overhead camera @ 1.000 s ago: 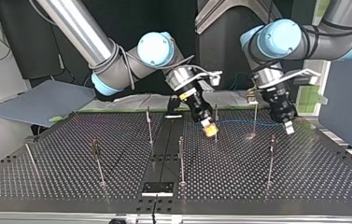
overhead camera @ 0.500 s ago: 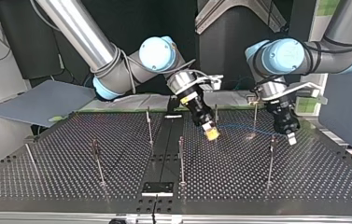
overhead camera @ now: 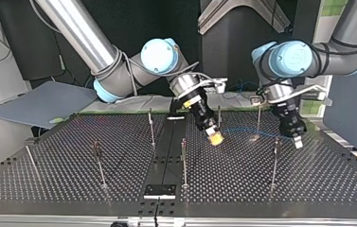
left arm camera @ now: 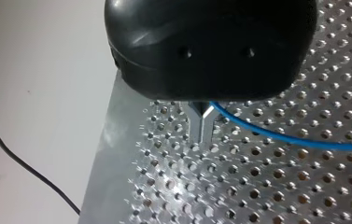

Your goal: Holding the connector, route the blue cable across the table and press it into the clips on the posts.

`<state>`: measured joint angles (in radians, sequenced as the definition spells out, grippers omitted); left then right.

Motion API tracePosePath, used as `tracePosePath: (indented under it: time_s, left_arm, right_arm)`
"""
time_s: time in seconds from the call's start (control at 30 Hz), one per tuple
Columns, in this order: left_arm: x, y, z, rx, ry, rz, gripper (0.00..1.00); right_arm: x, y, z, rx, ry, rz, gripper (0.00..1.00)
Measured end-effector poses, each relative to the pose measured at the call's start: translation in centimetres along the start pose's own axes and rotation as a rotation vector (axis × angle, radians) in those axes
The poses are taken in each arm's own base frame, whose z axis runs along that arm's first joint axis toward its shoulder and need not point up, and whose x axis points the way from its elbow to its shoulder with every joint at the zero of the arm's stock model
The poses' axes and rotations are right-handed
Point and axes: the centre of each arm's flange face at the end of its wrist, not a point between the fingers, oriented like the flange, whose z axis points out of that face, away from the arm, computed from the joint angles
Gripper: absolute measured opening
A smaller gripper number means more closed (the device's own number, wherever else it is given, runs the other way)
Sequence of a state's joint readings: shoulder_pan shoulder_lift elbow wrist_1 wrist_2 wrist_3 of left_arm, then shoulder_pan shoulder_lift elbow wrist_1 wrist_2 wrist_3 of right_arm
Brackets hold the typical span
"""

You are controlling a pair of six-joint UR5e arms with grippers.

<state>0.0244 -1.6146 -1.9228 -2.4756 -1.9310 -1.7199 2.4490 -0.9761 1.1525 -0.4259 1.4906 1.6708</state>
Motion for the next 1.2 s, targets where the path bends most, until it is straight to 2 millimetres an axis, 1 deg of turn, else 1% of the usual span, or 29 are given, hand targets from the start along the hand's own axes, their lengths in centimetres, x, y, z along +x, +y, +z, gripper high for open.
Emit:
tracePosePath:
  time_s: [0.2, 0.33, 0.43, 0.6, 0.83, 0.9, 1.03, 1.2]
  left_arm:
    - [-0.7, 0.1, 1.1, 0.033, -0.040, -0.026, 0.00]
    - [-0.8, 0.5, 1.8, 0.039, -0.051, -0.027, 0.00]
    - [-0.3, 1.0, 2.4, 0.041, -0.043, -0.024, 0.00]
    - [1.6, 1.4, 3.0, 0.056, -0.011, -0.015, 0.00]
    - [2.2, 1.4, 4.1, 0.099, -0.017, -0.045, 0.00]
    - [2.6, 1.3, 4.6, 0.112, -0.015, -0.051, 0.00]
    - [3.5, 1.5, 5.6, 0.125, -0.005, -0.056, 0.00]
    - [4.3, 2.5, 6.4, 0.116, -0.001, -0.068, 0.00]
  right_arm:
    - [0.5, -0.1, 0.3, 0.006, 0.011, -0.001, 0.00]
    - [1.1, -0.1, 0.7, 0.008, 0.022, -0.002, 0.00]
    - [1.2, -0.1, 0.7, 0.007, 0.020, -0.002, 0.00]
    - [1.1, -0.1, 0.7, 0.006, 0.013, -0.001, 0.00]
    - [1.0, 0.1, 0.7, 0.002, 0.010, 0.000, 0.00]
    - [1.0, 0.4, 0.7, -0.002, 0.010, -0.001, 0.00]
    - [1.1, 1.8, 0.9, -0.019, 0.012, -0.005, 0.00]
    - [1.5, 3.4, 1.1, -0.038, 0.019, -0.006, 0.00]
